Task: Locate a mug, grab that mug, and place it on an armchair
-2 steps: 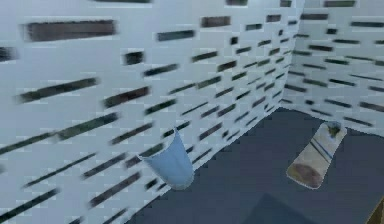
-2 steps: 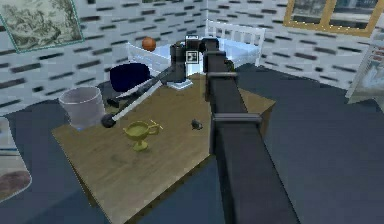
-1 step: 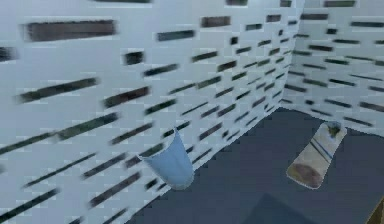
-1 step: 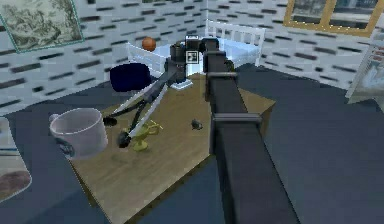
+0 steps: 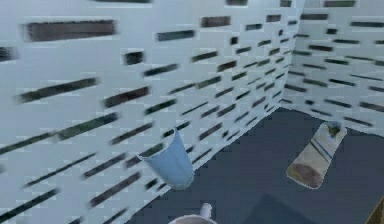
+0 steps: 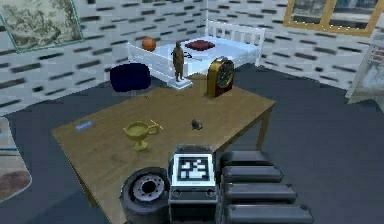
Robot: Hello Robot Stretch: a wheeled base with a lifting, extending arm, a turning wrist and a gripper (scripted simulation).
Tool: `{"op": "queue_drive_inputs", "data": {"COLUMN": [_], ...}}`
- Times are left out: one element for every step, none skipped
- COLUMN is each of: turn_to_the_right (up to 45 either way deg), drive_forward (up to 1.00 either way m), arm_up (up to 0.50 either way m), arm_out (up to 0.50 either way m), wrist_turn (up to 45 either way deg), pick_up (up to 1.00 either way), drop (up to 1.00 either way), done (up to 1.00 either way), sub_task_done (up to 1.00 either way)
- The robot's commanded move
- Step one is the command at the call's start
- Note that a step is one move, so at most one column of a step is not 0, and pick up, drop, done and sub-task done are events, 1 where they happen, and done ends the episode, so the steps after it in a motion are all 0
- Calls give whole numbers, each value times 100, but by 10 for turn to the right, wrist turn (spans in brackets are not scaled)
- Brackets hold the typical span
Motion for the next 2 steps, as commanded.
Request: {"op": "queue_drive_inputs", "data": {"turn_to_the_right": [-450,-450], "drive_forward": [0,0], "arm_up": [0,0], "arm_out": [0,0], "wrist_turn": [0,0], "pick_up": [0,0], "drop": [0,0], "done": [0,0], "sub_task_done": [0,0]}}
